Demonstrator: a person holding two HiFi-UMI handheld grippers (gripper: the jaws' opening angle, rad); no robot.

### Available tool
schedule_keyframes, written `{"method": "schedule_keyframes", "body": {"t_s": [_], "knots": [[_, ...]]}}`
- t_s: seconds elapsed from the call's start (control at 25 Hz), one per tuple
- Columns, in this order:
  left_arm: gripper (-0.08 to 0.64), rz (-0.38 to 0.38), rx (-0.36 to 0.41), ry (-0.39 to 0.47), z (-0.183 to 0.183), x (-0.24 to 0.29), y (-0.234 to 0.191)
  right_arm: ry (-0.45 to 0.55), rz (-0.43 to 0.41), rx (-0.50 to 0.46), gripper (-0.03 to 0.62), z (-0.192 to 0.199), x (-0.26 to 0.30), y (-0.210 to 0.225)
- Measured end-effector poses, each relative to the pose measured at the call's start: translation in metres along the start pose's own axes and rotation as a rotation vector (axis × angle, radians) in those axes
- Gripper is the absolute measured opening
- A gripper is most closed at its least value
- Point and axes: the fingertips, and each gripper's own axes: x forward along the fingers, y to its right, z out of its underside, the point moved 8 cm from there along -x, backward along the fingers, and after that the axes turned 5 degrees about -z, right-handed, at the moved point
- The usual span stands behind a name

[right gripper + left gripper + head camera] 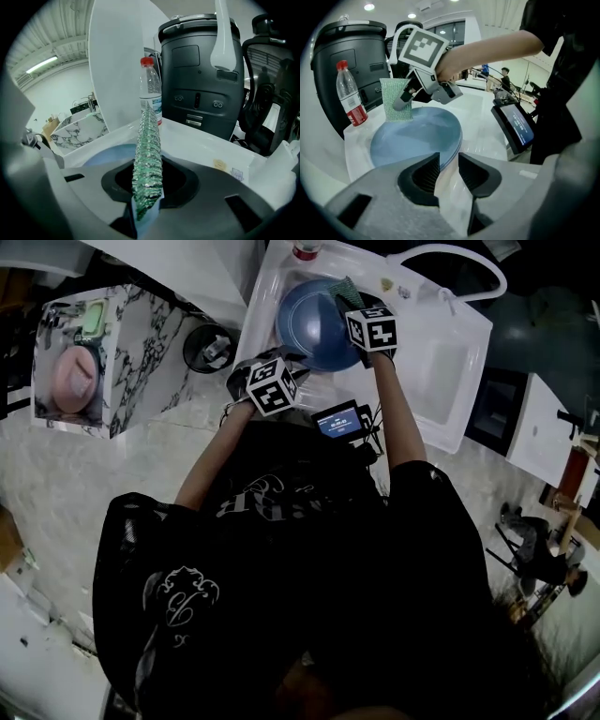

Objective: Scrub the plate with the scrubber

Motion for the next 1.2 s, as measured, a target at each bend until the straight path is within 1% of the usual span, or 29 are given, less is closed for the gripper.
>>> {"method": "schedule_keyframes", "body": {"t_s": [0.08,0.24,0.36,0.48,0.56,0.68,0.84,1.0,1.2], "knots": [[0.121,0.011,0.005,0.0,0.005,0.003,-0.004,-0.025,0.042,0.009,0.091,0.001,0.01,0.005],[0.12,0.041,-0.028,0.035,0.01,0.005,-0.011,-0.064,0.112,0.022,0.091,0.005,0.029,0.01],[0.12,0.059,-0.051,0.058,0.012,0.004,-0.013,-0.08,0.114,-0.014,0.091,0.002,0.037,0.005],[0.12,0.077,-0.113,0.092,0.014,0.003,-0.016,-0.082,0.094,-0.038,0.091,0.002,0.04,-0.002],[0.12,0.089,-0.156,0.115,0.016,0.003,-0.017,-0.078,0.078,-0.04,0.089,0.003,0.041,-0.008],[0.12,0.099,-0.185,0.139,0.018,0.002,-0.019,-0.071,0.039,-0.043,0.091,0.003,0.044,-0.021],[0.12,0.103,-0.184,0.149,0.018,0.001,-0.019,-0.066,-0.05,-0.067,0.089,0.002,0.047,-0.047],[0.12,0.113,-0.199,0.165,0.019,0.001,-0.019,-0.083,-0.136,-0.101,0.089,0.007,0.042,-0.074],[0.12,0.119,-0.203,0.172,0.02,0.001,-0.021,-0.104,-0.229,-0.071,0.091,0.018,0.033,-0.098]]}}
